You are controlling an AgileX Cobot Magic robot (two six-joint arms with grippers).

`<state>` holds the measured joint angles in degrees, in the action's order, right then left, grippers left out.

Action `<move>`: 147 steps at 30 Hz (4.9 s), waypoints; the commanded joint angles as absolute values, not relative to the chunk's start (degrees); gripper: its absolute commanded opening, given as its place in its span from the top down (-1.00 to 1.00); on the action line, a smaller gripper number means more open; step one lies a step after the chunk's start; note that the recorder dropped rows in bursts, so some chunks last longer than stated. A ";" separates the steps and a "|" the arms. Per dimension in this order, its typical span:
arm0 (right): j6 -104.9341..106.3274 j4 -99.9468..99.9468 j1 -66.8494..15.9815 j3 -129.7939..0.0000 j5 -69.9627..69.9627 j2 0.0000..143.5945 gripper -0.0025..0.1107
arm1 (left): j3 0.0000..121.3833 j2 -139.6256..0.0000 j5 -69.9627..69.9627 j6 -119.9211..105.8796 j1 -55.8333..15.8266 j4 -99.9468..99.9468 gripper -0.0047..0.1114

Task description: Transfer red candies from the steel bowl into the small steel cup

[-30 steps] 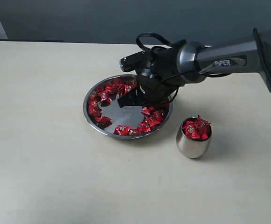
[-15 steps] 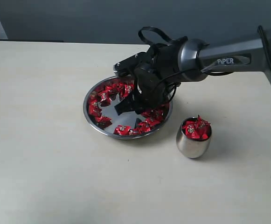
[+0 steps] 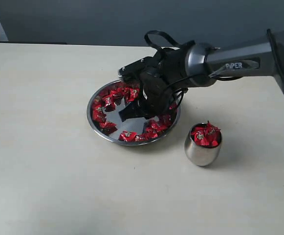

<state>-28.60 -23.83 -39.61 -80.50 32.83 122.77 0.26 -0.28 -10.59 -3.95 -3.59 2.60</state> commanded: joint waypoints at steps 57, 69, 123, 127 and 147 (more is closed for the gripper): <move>-50.12 -35.32 -39.34 -40.32 23.97 86.24 0.97 | 0.00 0.00 -10.33 -3.91 -3.56 2.67 0.89; -49.99 -35.87 -39.34 -40.32 26.25 86.24 0.72 | 0.00 0.00 -10.33 -3.91 -3.56 2.67 0.89; -48.55 -21.27 -39.34 -55.83 -8.68 91.10 0.95 | 0.00 0.00 -10.22 -3.91 -3.56 2.67 0.89; -48.55 -16.72 -39.34 -56.21 -8.81 91.10 0.95 | 0.00 0.00 -10.22 -3.91 -3.56 2.67 0.89; -31.21 -25.24 -37.40 -56.21 5.68 85.05 0.95 | 0.00 0.00 -10.22 -3.91 -3.56 2.67 0.89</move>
<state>-35.74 -21.88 -38.63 -55.85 -0.37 87.92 0.26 -0.28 -10.59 -3.95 -3.59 2.60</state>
